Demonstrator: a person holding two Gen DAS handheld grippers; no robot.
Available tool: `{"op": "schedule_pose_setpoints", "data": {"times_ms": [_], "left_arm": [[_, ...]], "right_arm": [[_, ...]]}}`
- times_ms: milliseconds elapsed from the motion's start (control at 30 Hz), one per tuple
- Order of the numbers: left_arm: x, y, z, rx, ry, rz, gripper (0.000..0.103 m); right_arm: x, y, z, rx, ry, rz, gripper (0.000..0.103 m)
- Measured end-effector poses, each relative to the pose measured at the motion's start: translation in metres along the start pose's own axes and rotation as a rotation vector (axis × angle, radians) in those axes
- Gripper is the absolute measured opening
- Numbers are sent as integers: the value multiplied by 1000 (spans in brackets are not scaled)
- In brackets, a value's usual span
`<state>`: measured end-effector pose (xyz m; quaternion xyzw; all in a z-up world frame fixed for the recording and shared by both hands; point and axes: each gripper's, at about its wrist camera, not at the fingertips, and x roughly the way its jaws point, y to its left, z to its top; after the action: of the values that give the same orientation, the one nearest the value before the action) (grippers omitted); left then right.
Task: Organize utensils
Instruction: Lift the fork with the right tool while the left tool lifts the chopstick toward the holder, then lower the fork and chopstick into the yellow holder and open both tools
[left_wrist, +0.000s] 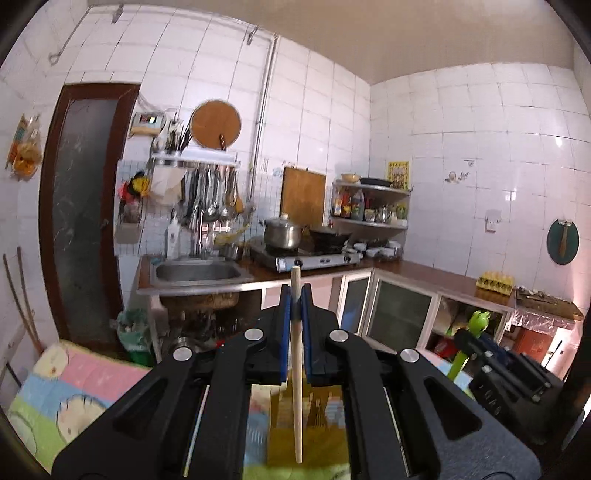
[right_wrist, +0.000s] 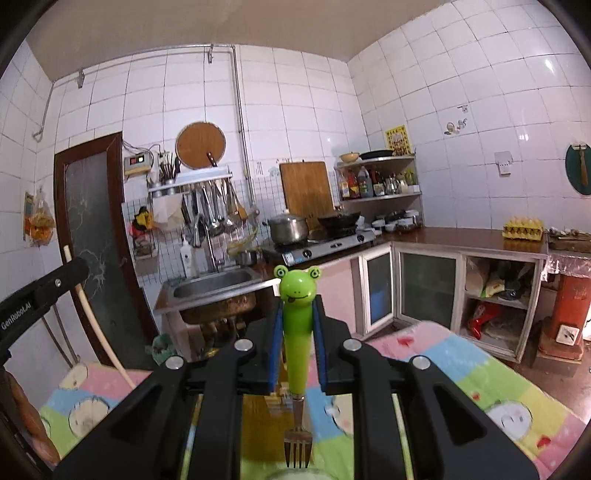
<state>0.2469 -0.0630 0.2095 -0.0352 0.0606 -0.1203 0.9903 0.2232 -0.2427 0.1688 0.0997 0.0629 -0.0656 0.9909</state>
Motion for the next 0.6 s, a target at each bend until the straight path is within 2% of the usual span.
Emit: {"op": "schedule_pose_setpoints", "data": {"times_ms": [133,300,433,600], "left_arm": [[33,-10,18,21,-9,6,4],[71,-18,8,74,2,28,4],[102,-9,-25,46,82,25,4],[129,3,-73,55,178,56,4]], "right_arm": [[33,9,16,5,-11,7,16],[69,13,14,15,2,25,16],[97,13,-12,2,62,22,15],[121,11,-52,-19,143,5,16]]}}
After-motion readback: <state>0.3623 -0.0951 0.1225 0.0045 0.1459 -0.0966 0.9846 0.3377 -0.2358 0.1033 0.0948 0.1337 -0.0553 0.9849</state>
